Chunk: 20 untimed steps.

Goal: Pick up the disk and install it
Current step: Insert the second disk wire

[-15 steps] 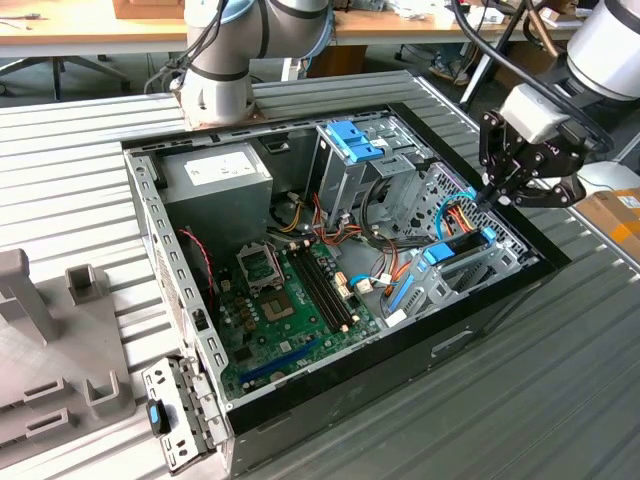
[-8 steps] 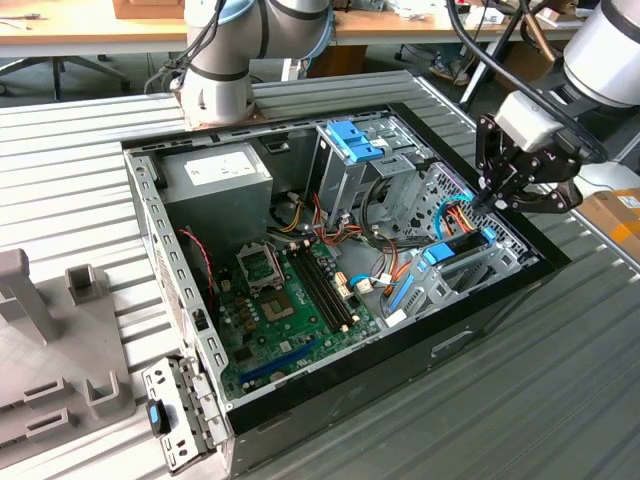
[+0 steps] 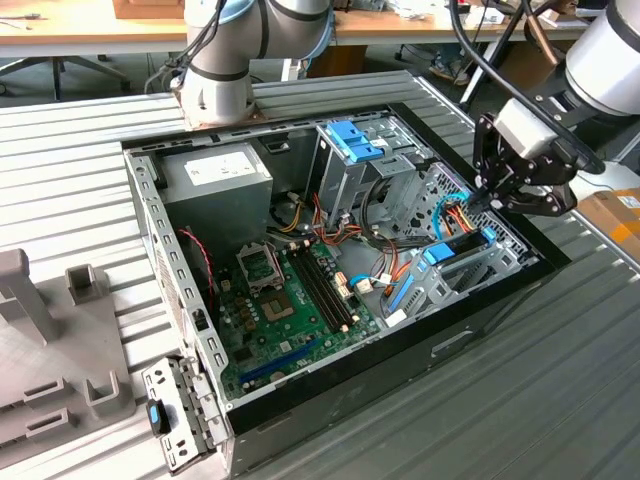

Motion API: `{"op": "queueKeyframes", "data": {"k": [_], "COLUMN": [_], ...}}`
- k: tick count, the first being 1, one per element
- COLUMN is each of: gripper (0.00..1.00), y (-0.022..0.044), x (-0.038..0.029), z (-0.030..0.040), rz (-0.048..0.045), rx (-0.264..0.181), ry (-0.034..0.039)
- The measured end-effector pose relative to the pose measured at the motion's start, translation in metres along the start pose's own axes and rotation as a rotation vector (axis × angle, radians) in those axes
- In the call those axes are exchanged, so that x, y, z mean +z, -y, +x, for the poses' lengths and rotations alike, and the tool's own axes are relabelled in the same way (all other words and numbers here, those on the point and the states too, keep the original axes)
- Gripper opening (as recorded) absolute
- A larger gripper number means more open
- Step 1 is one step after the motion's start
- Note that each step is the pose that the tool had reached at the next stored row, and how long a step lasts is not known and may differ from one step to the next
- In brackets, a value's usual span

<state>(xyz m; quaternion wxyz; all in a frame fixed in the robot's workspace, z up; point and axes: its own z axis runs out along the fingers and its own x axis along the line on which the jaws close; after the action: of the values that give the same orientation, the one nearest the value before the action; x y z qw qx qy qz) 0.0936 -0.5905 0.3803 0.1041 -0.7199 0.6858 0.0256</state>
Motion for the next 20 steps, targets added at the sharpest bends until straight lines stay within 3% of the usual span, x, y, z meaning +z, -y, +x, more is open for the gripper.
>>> {"op": "queueKeyframes", "data": {"k": [3,7,10,20], "gripper": [0.16,0.16,0.16,0.16], "y": [-0.0011,-0.0013,-0.0016,-0.0019], "x": [0.001,0.0008,0.0005,0.0002], "z": [0.0026,0.0038,0.0092,0.0137], "rz": [0.0074,0.01,0.0244,0.0273], "rx": [0.0,-0.001,0.0,0.014], "ry": [0.0127,0.014,0.0278,0.0262]}}
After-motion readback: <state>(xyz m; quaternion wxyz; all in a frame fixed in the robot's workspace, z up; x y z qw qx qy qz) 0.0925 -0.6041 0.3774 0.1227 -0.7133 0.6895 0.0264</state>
